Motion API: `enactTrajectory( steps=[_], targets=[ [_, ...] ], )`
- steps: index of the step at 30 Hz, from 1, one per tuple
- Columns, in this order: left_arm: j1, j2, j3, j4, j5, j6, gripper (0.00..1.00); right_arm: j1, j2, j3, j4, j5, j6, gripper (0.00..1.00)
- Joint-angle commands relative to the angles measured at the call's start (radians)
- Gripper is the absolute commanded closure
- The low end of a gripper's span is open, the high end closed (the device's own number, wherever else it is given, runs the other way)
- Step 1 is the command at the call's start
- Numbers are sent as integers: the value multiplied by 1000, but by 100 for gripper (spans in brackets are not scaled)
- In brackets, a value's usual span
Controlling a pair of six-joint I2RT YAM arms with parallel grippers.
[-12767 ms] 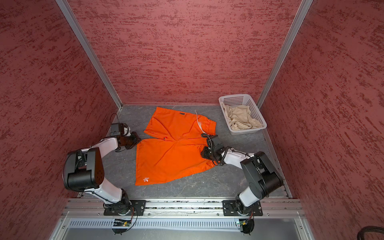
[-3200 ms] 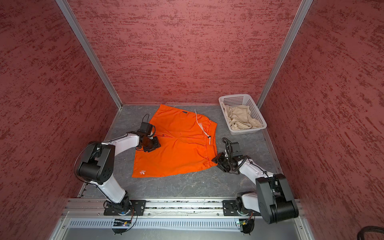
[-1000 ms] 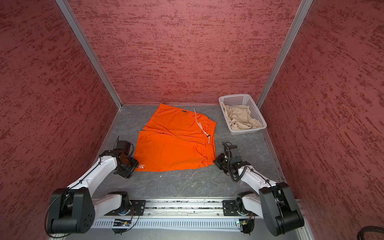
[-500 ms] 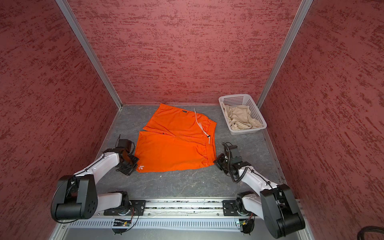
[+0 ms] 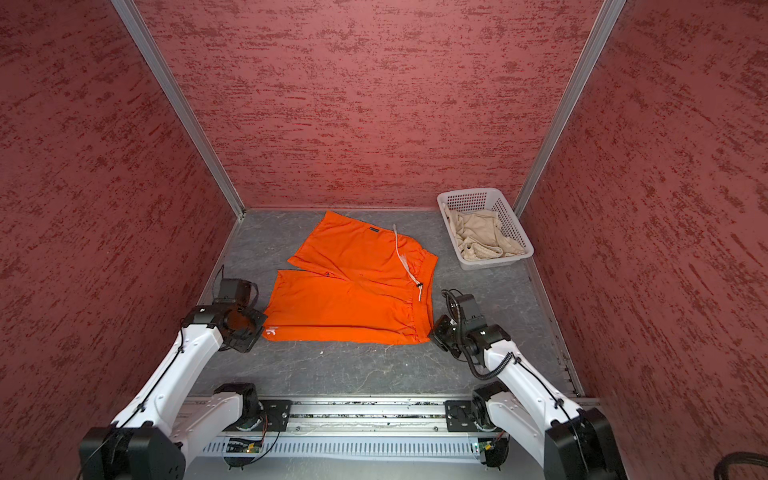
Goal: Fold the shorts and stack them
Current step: 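Lift the near edge with both grippers and fold it toward the far edge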
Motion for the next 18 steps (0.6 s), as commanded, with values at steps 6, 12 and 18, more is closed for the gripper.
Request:
enactTrajectory(
  steps=[6,12,18],
  targets=[
    [-56,-95,163,-206,-180,24,100,2,-70,241,-487,116,-94,100],
    [-76,-47,320,-193,-242,160,100,1,12,475,-682,169,-201,100],
    [-109,97,499,-107,-294,339,100,-5,146,618,-776,141,-300,100]
  ],
)
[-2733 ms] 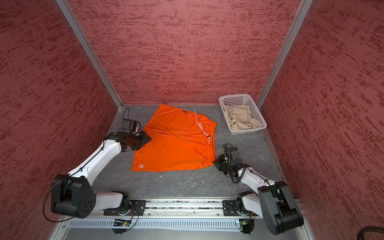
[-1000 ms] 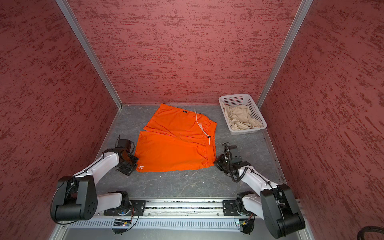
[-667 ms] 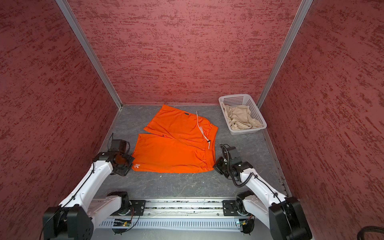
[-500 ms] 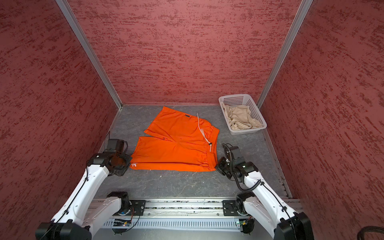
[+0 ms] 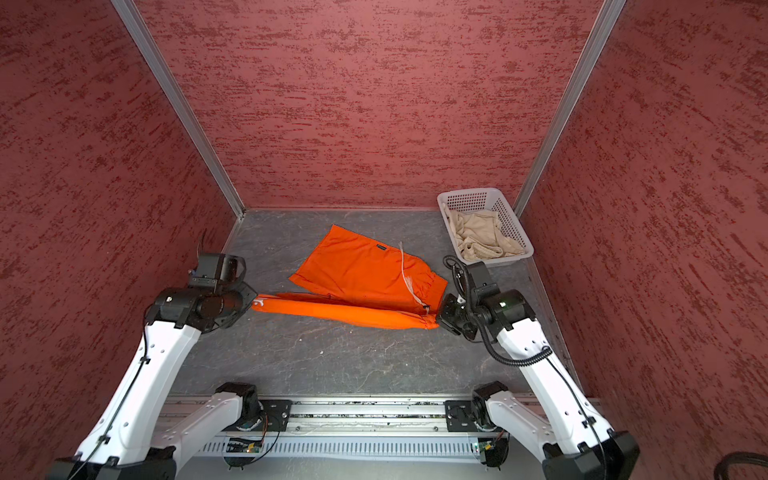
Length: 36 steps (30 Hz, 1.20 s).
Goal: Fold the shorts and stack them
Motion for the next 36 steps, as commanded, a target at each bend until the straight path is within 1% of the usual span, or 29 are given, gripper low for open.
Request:
enactTrajectory(
  steps=[1,6,13,16,19,23,27,32,36],
  targets=[
    [-8,68,86,76,-163,154,100,-11,60,67,-179,93,-98,100],
    [-36,211,203,178,-171,275,100,-29,163,174,-256,128,-178,100],
    [-58,370,382,253,-176,379,100,-61,272,298,-322,175,-263,100],
    [-61,391,420,255,-168,398,100,-70,298,366,-364,191,-282,100],
    [-63,379,427,244,-165,404,100,-70,301,406,-401,183,-285,100],
    [-63,347,413,220,-170,418,100,-70,261,377,-402,123,-276,100],
    [-63,342,416,233,-184,452,100,-73,256,372,-402,135,-281,100],
    [-58,403,465,296,-181,498,100,-100,315,416,-399,177,-325,100],
    [-57,476,517,333,-166,512,100,-124,360,448,-384,184,-360,100]
  ],
)
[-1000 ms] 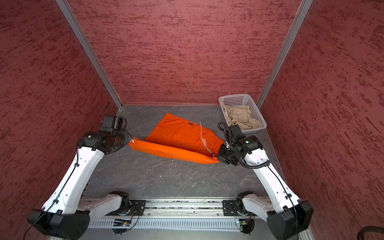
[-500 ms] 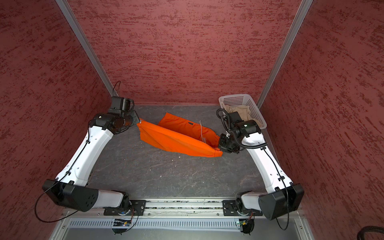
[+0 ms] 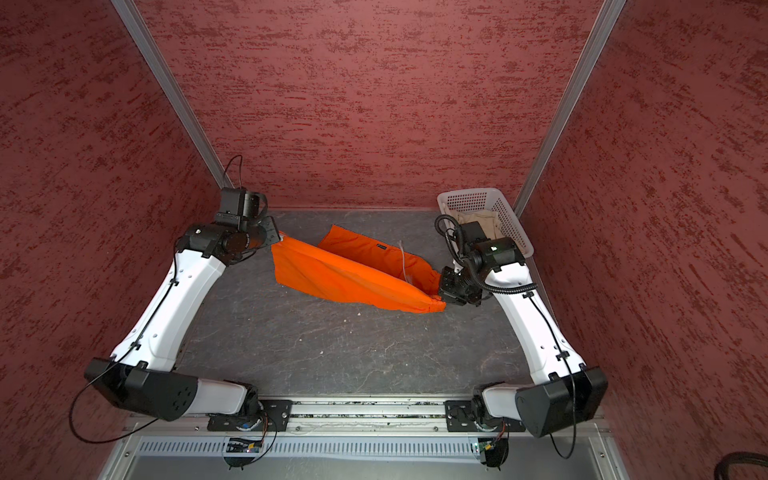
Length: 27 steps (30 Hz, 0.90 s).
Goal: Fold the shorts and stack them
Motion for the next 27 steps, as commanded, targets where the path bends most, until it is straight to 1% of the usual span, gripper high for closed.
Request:
enactTrajectory(
  steps=[1,4,7,11,15,18,24,27],
  targets=[
    [30,60,63,115,-118,39,100,-39,30,29,-97,130,-67,100],
    [33,114,97,144,-102,45,100,-56,65,28,-72,117,-93,100],
    [34,177,150,135,-97,50,100,-71,94,33,-46,103,-113,100],
    [38,230,182,142,-90,57,100,-85,158,44,-19,84,-137,100],
    [44,271,221,115,-83,58,100,-96,206,62,-11,80,-160,100],
    [44,265,231,96,-83,56,100,-102,223,79,-14,77,-169,100],
    [53,197,190,91,-88,53,100,-110,222,79,-20,78,-168,100],
    [71,189,166,102,-76,59,100,-114,224,73,-14,76,-172,100]
  ],
)
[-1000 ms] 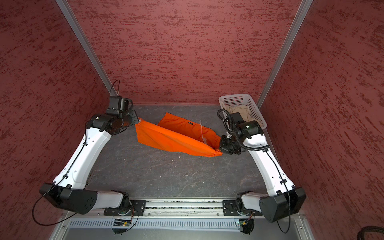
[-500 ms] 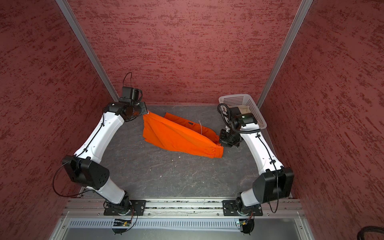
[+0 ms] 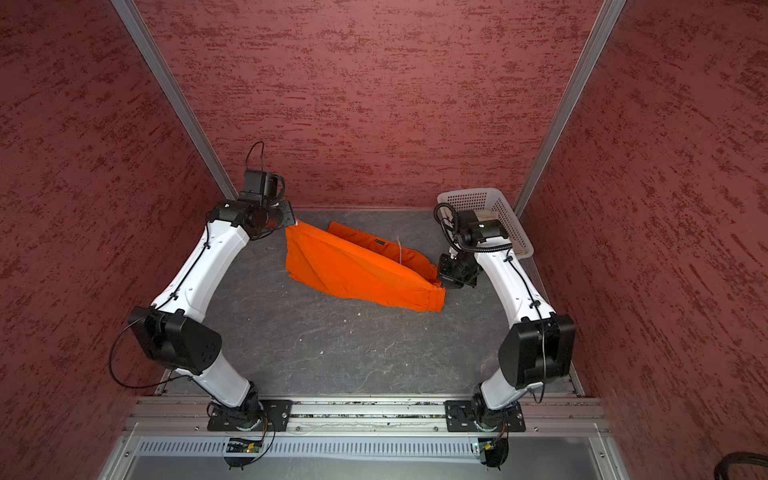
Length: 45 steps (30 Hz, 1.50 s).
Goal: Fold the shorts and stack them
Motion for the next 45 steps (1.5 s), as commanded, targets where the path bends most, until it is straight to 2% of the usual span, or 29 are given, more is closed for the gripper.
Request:
enactTrajectory(
  steps=[1,10,21,33,37,40,43,45],
  targets=[
    [65,-36,-6,53,-116,17,100,-33,-1,4,-83,90,-39,100],
    [73,120,98,50,-71,18,100,-42,89,35,-39,80,-54,100],
    [59,433,364,94,-38,-9,100,-59,249,106,62,74,-46,100],
    [35,716,550,137,-9,-48,100,-62,366,169,280,69,86,97],
    [33,798,612,130,6,-54,97,-65,388,146,372,83,132,93],
    [33,839,638,138,26,-60,92,-66,389,112,472,81,178,86],
    [34,864,645,159,50,-58,85,-66,378,82,586,85,216,71],
    [37,879,661,161,70,-64,73,-66,370,77,642,93,232,62]
  ],
)
